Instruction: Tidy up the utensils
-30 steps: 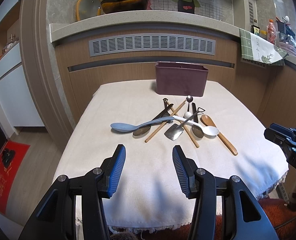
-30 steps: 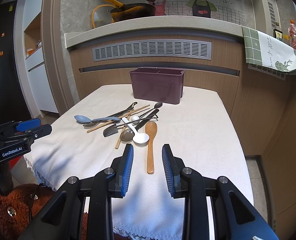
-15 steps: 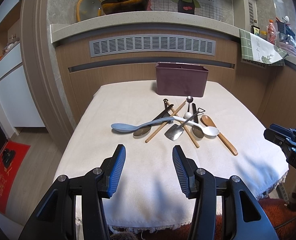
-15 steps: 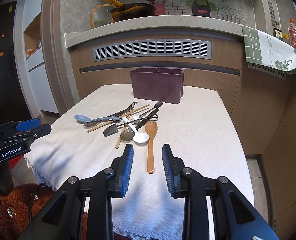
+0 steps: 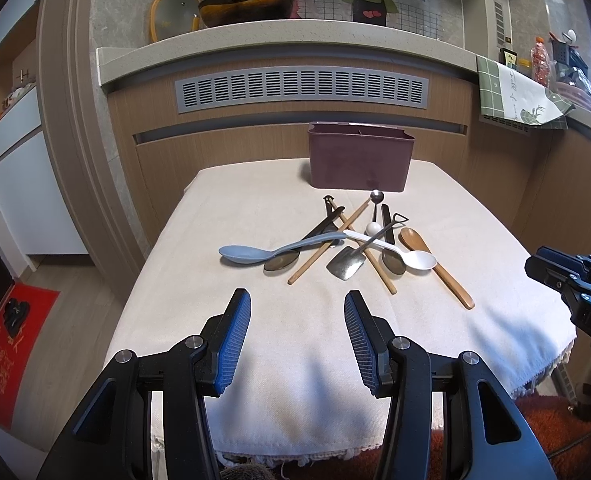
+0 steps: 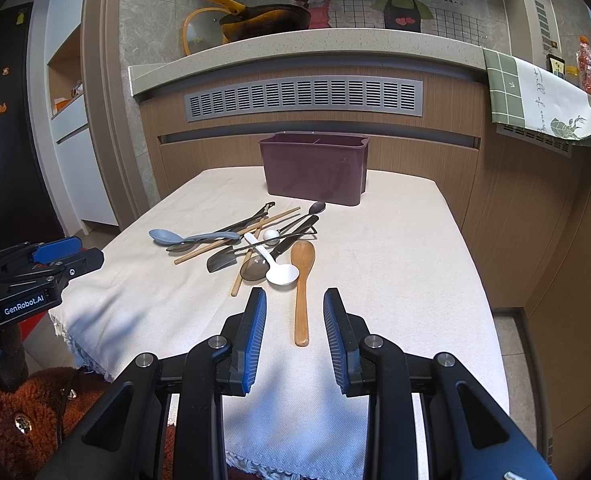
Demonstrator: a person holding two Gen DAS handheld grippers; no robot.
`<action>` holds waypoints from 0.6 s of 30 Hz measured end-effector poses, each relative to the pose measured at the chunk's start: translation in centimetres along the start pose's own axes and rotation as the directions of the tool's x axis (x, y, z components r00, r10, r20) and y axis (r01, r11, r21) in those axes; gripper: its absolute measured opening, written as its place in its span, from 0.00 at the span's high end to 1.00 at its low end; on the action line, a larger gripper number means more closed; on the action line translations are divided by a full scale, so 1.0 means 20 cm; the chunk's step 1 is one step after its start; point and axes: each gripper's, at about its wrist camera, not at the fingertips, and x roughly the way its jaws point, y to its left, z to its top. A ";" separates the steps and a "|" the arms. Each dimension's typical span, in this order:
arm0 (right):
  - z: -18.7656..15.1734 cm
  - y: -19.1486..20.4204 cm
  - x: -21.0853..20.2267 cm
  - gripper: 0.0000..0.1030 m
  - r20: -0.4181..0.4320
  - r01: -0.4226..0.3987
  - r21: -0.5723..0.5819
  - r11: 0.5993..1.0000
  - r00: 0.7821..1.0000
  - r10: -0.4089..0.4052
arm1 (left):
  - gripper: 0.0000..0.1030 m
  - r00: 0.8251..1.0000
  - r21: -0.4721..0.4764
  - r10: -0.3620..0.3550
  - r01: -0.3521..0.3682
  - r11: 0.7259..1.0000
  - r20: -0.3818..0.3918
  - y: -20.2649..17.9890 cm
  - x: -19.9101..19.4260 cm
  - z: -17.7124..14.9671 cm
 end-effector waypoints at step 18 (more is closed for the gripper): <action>0.24 -0.06 0.42 0.73 -0.145 -0.112 -0.066 0.992 0.984 0.101 | 0.52 0.997 -0.156 -0.078 0.078 0.985 0.004 0.25 0.37 0.22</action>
